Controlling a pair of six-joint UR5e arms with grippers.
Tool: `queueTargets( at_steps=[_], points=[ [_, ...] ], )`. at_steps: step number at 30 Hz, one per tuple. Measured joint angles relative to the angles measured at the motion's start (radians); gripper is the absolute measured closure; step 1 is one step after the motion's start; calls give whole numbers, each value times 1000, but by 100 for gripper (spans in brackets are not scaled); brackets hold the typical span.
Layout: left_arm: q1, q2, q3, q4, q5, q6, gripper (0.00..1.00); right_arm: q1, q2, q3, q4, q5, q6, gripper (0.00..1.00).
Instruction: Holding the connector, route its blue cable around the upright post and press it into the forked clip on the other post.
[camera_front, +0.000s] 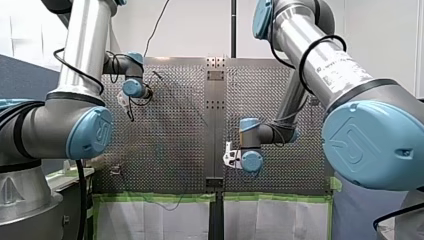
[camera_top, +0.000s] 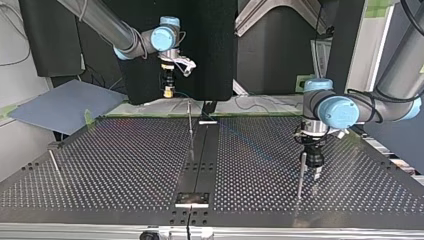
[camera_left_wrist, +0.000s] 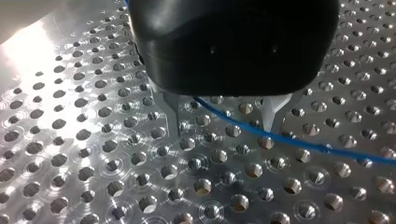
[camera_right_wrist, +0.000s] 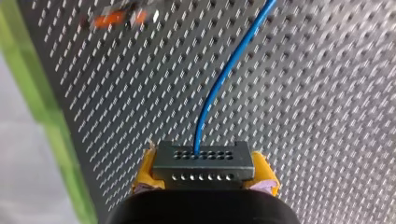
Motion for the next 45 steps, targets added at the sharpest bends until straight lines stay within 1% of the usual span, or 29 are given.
queueTargets(
  at_steps=[4, 8, 11, 14, 17, 20, 22, 25, 28, 30, 33, 38, 41, 45],
  points=[
    [1, 0, 0, 0, 0, 0, 15, -8, 16, 37, -11, 37, 0, 100],
    [1, -1, 0, 0, 1, 0, 15, -13, 48, 77, -36, 77, 0, 100],
    [1, -1, 0, 0, 2, 0, 15, -18, 73, 97, -61, 103, 5, 100],
    [1, -1, 0, 0, 3, 0, 15, -26, 102, 104, -88, 128, 11, 100],
    [1, -1, 0, 0, 3, 0, 15, -36, 128, 106, -115, 139, 20, 100],
    [1, -1, 0, 0, 3, 0, 15, -42, 152, 106, -139, 142, 24, 100],
    [1, 0, 0, 1, 3, 0, 15, -49, 167, 106, -154, 138, 30, 100],
    [1, -1, 0, 1, 3, 0, 15, -69, 193, 106, -180, 121, 49, 100],
    [1, 0, 0, 2, 3, 0, 15, -91, 216, 101, -203, 99, 69, 100],
    [1, 0, 0, 3, 3, 0, 15, -110, 235, 88, -222, 81, 77, 100],
    [0, 0, 0, 2, 4, 0, 15, -140, 265, 64, -245, 54, 81, 100],
    [-1, 0, 0, 1, 4, 0, 15, -185, 311, 31, -260, 32, 84, 100],
    [-2, 0, 0, 0, 4, 0, 15, -201, 335, 16, -264, 20, 84, 100],
    [-3, 0, 0, -1, 4, 0, 15, -206, 366, -8, -266, 11, 82, 100]
  ],
)
